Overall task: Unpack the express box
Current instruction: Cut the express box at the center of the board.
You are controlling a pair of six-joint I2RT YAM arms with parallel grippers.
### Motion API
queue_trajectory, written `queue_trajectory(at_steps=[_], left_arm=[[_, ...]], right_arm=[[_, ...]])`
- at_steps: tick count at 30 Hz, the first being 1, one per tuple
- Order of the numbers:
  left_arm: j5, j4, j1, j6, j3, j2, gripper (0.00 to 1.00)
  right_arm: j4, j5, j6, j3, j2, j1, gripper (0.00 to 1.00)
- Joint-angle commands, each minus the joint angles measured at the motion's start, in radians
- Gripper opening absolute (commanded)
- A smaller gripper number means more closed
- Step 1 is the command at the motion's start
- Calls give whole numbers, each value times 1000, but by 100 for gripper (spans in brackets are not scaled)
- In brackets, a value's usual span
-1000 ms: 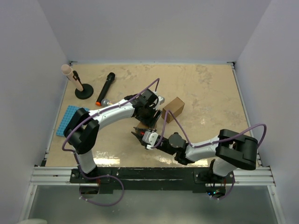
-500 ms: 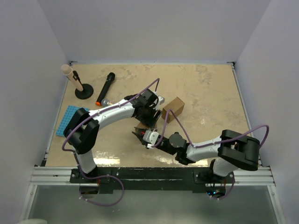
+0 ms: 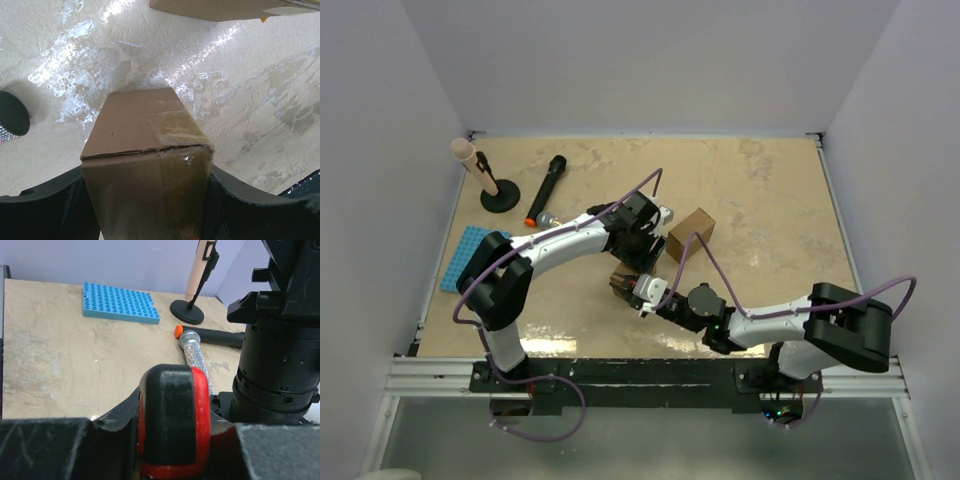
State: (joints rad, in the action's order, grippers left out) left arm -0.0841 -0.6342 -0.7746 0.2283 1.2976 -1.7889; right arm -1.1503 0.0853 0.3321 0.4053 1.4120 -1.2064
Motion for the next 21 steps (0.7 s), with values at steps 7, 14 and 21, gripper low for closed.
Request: queue_trajectory(at_steps=[7,14,21], left_arm=[[3,-45,6,5,-20,-32,0],[4,-45,9,11,-17,-40,0],[33,-55,9,13,-18,-38,0]], right_arm=[[147,34,-70,-33,-77,-1,0],[208,42,-80,-42,-143,-1,0],[251,48,-97,-51,-162,1,0]])
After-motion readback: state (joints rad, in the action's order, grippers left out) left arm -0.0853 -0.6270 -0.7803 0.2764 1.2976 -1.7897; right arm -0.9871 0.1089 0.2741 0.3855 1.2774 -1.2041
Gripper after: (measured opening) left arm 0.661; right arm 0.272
